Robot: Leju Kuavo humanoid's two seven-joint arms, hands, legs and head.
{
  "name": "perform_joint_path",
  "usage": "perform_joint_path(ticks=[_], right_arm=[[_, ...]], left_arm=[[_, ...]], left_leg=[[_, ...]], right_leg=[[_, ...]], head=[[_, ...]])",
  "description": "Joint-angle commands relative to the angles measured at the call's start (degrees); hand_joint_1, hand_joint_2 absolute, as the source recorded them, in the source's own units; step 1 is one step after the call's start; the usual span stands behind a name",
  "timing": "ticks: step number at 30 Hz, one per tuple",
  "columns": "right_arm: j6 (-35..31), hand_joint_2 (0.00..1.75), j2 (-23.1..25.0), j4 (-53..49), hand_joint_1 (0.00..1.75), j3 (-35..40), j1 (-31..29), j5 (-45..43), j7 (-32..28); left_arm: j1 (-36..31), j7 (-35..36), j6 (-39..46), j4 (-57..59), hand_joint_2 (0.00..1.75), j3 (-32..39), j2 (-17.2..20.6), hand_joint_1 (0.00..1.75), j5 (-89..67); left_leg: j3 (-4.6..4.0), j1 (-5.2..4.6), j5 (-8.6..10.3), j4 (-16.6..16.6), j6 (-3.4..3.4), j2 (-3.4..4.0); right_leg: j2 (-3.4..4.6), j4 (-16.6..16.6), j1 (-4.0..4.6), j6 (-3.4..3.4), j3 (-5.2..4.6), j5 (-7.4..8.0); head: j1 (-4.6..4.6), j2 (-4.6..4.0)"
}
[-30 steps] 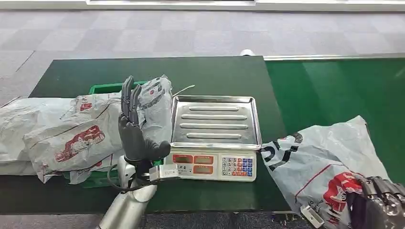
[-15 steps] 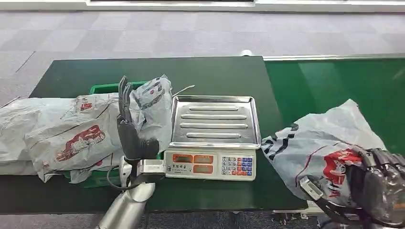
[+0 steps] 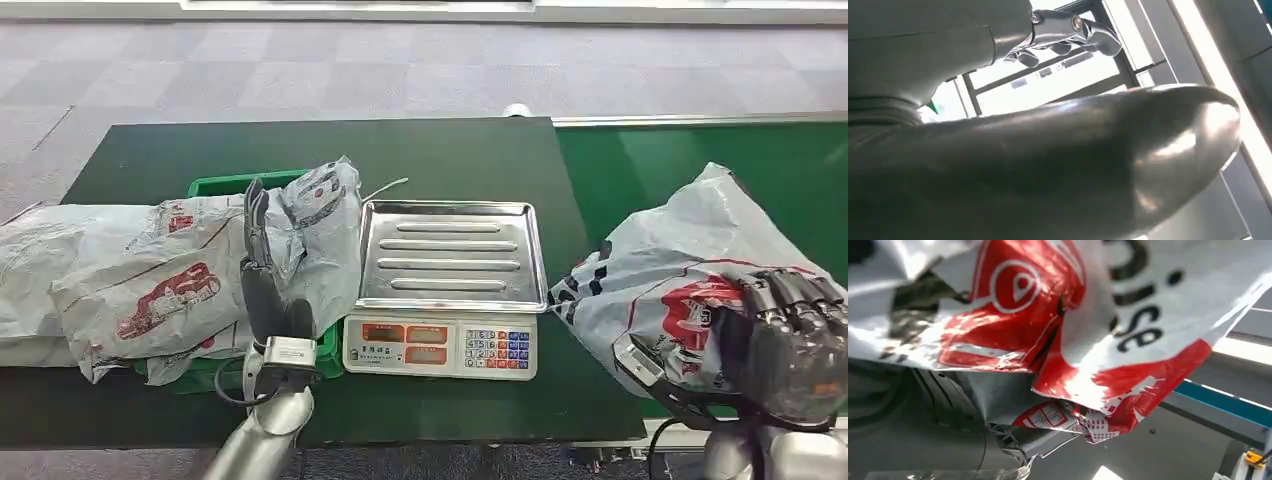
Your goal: Moved the parcel from conveyor to table for the left to box.
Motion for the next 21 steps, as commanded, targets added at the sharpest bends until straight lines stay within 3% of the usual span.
perform_joint_path(ticks=[1, 5, 10, 11, 12, 13, 14, 15, 16, 17, 18, 19, 21], right_arm=[[-0.1, 1.75, -1.1, 4.4, 1.75, 1.3, -1.4, 0.0, -0.3], [-0.1, 1.75, -1.3, 1.0, 1.75, 2.1, -0.7, 0.0, -0.3], [-0.1, 1.75, -0.9, -0.3, 1.75, 4.4, -5.5, 0.0, -0.3], [-0.1, 1.75, -2.0, 1.9, 1.75, 8.3, -6.4, 0.0, 4.2], [-0.1, 1.75, -2.0, 1.9, 1.75, 8.3, -6.4, 0.0, 4.2], [-0.1, 1.75, -3.5, 8.6, 1.75, 10.4, -12.3, 0.0, 6.8], [-0.1, 1.75, -6.0, 7.3, 1.75, 15.8, -9.6, 0.0, 13.0], [-0.1, 1.75, -6.4, 6.6, 1.75, 17.0, -8.6, 0.0, 14.5], [-0.1, 1.75, -6.7, 9.4, 1.75, 22.0, -9.6, 0.0, 19.1], [-0.1, 1.75, -5.6, 9.7, 1.75, 22.7, -8.9, -0.6, 18.9], [-0.1, 1.75, -6.8, 13.0, 1.75, 29.7, -10.8, -0.8, 26.1], [-0.1, 1.75, -7.6, 13.1, 1.75, 32.6, -11.2, -2.0, 28.9], [-0.1, 1.75, -6.2, 9.7, 1.75, 34.5, -8.8, -4.6, 29.5]], left_arm=[[0.1, 0.2, -0.2, 1.6, 0.0, -2.2, 2.2, 0.0, -0.1], [0.0, 0.2, -0.6, 1.9, 0.0, -2.2, 1.9, 0.0, -0.5], [-0.1, 0.2, -1.0, 2.1, 0.0, -2.3, 1.6, 0.0, -0.5], [-0.5, 0.2, 0.0, 2.8, 0.0, -3.3, 1.6, 0.0, 0.0], [-0.5, 0.2, 0.0, 2.8, 0.0, -3.3, 1.6, 0.0, 0.0], [-1.6, 0.2, 0.6, 3.8, 0.0, -3.9, 1.9, 0.0, 0.9], [-0.1, 0.2, 0.8, 2.4, 0.0, -4.0, 2.3, 0.0, 0.6], [-0.5, 0.2, 0.6, 2.7, 0.0, -3.8, 2.1, 0.0, 0.4], [-0.6, 0.2, 0.5, 2.9, 0.0, -3.4, 1.8, 0.0, 0.1], [-0.3, 0.2, 0.0, 2.5, 0.0, -2.9, 1.8, 0.0, 0.2], [-0.2, 0.2, 0.3, 2.5, 0.0, -3.1, 1.8, 0.0, 0.5], [-0.2, 0.2, 0.2, 2.8, 0.0, -3.2, 1.9, 0.0, 0.9], [-0.9, 0.2, 1.0, 4.0, 0.0, -3.8, 1.6, 0.0, 0.7]], left_leg=[[0.15, 0.03, 0.02, -0.1, 0.0, 0.12], [0.13, -0.01, 0.01, -0.1, 0.0, 0.06], [0.13, -0.01, -0.01, -0.1, 0.0, 0.2], [0.07, -0.06, 0.0, 0.0, 0.0, 0.2], [0.12, -0.03, 0.0, -0.1, 0.0, 0.29], [0.09, -0.01, 0.0, 0.0, 0.0, 0.21], [0.12, -0.02, 0.01, 0.0, 0.02, 0.48], [0.14, -0.02, 0.04, -0.1, 0.02, 0.47], [0.15, 0.0, 0.02, -0.1, 0.01, 0.35], [0.21, 0.02, 0.03, -0.2, -0.01, 0.38], [0.2, 0.01, 0.02, -0.1, -0.01, 0.35], [0.29, 0.01, 0.03, -0.2, -0.02, 0.54], [0.2, -0.03, 0.01, -0.1, 0.0, 0.41]], right_leg=[[0.15, -0.1, 0.03, -0.04, 0.12, 0.07], [0.07, -0.1, 0.0, -0.03, 0.09, 0.03], [0.22, -0.1, 0.0, -0.03, 0.04, 0.06], [0.21, 0.0, -0.05, -0.02, -0.05, 0.04], [0.31, 0.0, -0.02, -0.03, -0.01, 0.08], [0.24, 0.0, -0.01, -0.02, -0.01, 0.06], [0.5, 0.0, -0.01, -0.01, -0.05, 0.17], [0.5, -0.1, -0.01, -0.02, -0.02, 0.19], [0.37, -0.1, 0.01, -0.02, 0.06, 0.13], [0.41, -0.2, 0.03, -0.04, 0.09, 0.15], [0.38, -0.1, 0.02, -0.04, 0.05, 0.13], [0.56, -0.2, 0.02, -0.06, 0.09, 0.19], [0.4, -0.1, -0.03, -0.05, 0.09, 0.13]], head=[[0.0, 0.0], [0.0, 0.02], [0.0, 0.02], [0.0, 0.02], [0.0, 0.02], [0.0, 0.0], [0.0, 0.02], [0.02, 0.0], [0.0, 0.0], [0.0, 0.02], [0.0, 0.0], [0.02, 0.0], [0.0, 0.0]])
